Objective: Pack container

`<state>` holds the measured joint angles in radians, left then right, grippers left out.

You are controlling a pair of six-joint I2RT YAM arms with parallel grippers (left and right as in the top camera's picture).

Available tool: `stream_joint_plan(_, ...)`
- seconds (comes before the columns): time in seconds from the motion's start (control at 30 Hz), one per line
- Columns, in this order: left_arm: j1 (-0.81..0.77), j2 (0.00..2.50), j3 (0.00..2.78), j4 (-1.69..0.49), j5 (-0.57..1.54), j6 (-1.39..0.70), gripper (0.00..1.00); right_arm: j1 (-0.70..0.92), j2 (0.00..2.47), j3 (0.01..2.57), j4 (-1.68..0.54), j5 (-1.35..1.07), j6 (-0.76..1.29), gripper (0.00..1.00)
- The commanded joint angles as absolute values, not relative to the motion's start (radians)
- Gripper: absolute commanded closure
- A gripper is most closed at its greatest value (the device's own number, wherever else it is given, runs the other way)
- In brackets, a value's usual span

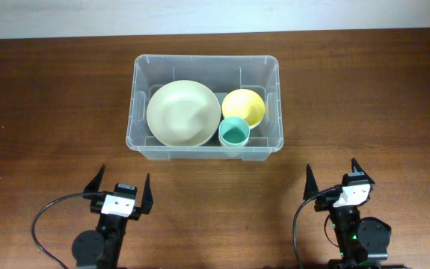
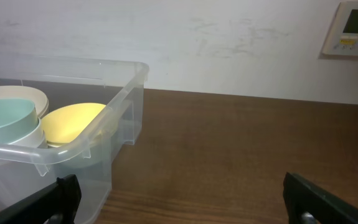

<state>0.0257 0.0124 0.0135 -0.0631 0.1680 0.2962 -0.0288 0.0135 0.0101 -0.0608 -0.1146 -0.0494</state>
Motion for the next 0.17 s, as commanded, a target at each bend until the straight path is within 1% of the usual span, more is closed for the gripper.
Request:
stream_joint_plan(0.0, 0.031, 0.006, 0.009, -0.065, 0.176, 0.301, 0.00, -0.020, 0.004, 0.006, -0.068, -0.117, -0.048, 0.01)
stream_joint_plan(0.13, 0.031, 0.006, 0.009, -0.065, 0.176, 0.301, 0.00, -0.020, 0.004, 0.006, -0.068, -0.117, -0.048, 0.01)
